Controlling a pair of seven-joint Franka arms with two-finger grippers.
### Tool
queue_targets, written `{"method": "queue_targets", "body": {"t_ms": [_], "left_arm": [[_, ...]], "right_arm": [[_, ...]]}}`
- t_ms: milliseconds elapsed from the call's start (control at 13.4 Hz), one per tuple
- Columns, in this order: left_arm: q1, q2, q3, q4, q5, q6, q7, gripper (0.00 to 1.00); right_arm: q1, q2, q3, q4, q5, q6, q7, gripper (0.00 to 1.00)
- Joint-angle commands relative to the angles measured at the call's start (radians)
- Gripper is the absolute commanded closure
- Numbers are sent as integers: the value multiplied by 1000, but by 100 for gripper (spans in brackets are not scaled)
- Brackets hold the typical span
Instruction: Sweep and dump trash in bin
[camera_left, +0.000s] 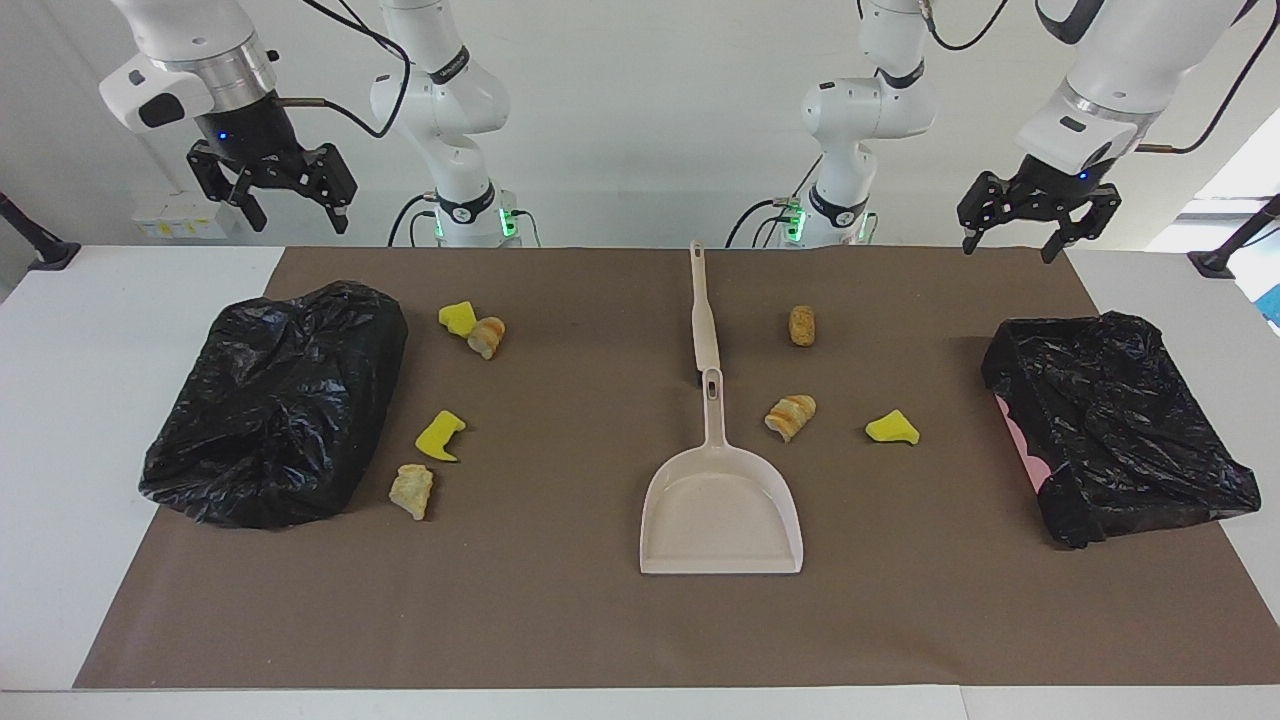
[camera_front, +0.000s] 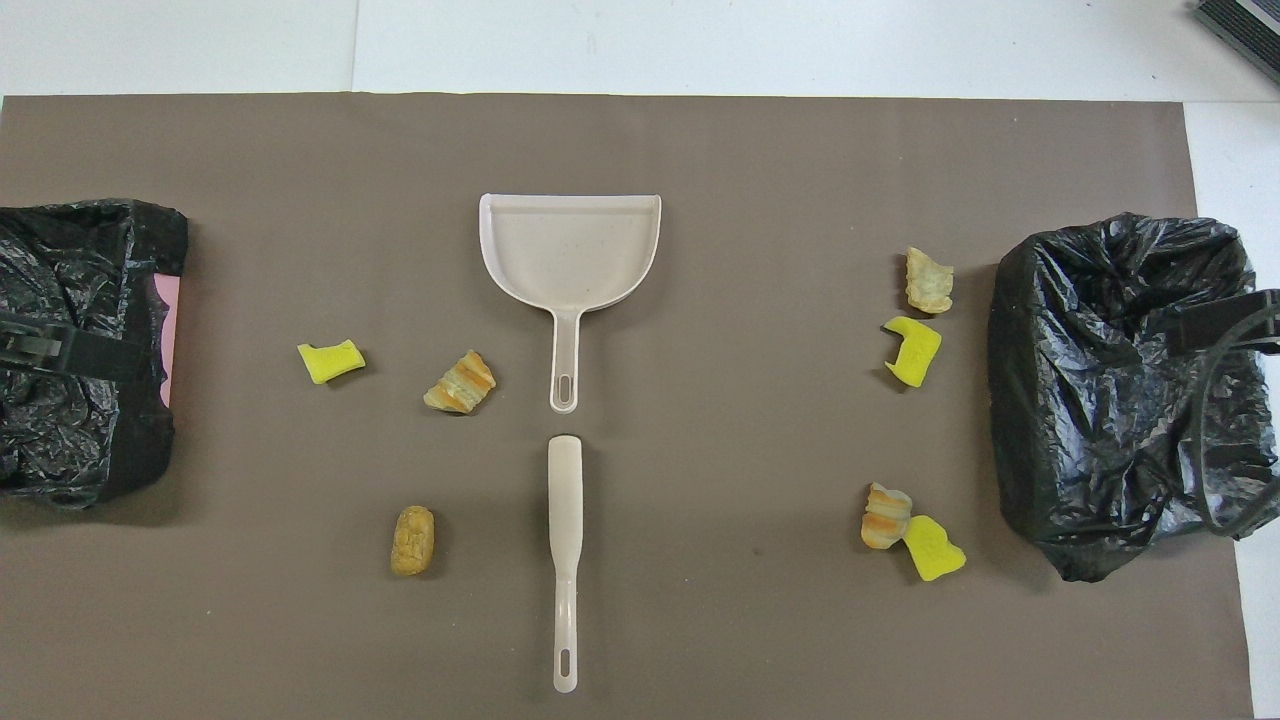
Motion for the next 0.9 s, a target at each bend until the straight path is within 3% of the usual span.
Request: {"method": "queue_targets", "body": {"t_ms": [0, 822], "left_arm": [[0, -19, 15, -19, 4, 4, -5, 0], [14, -19, 20, -19, 7, 8, -5, 0]], "right_arm": [[-12, -23, 7, -24, -1, -4, -17, 0], [-22, -41, -7, -34, -7, -55, -18, 0]]}}
